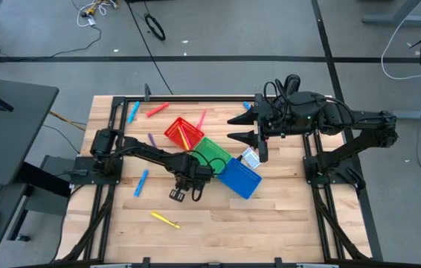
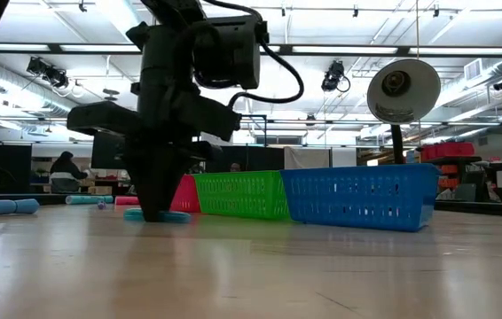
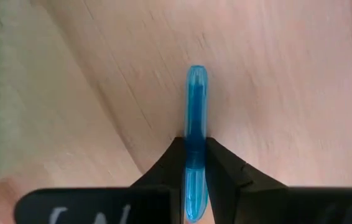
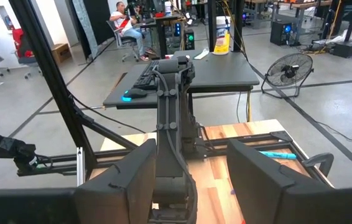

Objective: Pick & Place Markers
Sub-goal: Put the blue pen into the blue bin

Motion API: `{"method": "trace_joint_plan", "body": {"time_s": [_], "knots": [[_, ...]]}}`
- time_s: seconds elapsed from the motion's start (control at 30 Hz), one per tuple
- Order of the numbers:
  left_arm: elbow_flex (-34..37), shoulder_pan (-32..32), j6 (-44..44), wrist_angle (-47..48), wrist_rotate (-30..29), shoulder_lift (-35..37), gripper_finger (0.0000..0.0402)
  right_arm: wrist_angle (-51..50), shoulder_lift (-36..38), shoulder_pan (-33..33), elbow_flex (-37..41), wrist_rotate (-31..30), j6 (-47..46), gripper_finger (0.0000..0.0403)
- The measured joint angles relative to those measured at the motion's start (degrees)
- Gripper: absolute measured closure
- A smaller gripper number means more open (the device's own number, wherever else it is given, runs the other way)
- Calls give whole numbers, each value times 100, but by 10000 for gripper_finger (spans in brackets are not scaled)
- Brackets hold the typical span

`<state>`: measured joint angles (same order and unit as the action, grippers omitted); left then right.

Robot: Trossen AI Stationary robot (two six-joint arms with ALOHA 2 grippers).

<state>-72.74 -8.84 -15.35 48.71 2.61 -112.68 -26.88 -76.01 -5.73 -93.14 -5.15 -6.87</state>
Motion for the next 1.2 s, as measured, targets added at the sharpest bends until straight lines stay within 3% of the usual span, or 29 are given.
{"method": "trace_joint_plan", "body": {"time_s": [0.43, 0.7, 1.2], "knots": [[14, -100, 269, 1215, -281, 266, 361, 16, 0, 1, 0, -1, -425, 207], [-30, -205, 226, 1428, -408, 730, 361, -27, 0, 1, 0, -3, -668, 207], [-1255, 125, 363, 2211, -1047, 1970, 361, 86, 0, 45, 0, -12, -595, 207]]}}
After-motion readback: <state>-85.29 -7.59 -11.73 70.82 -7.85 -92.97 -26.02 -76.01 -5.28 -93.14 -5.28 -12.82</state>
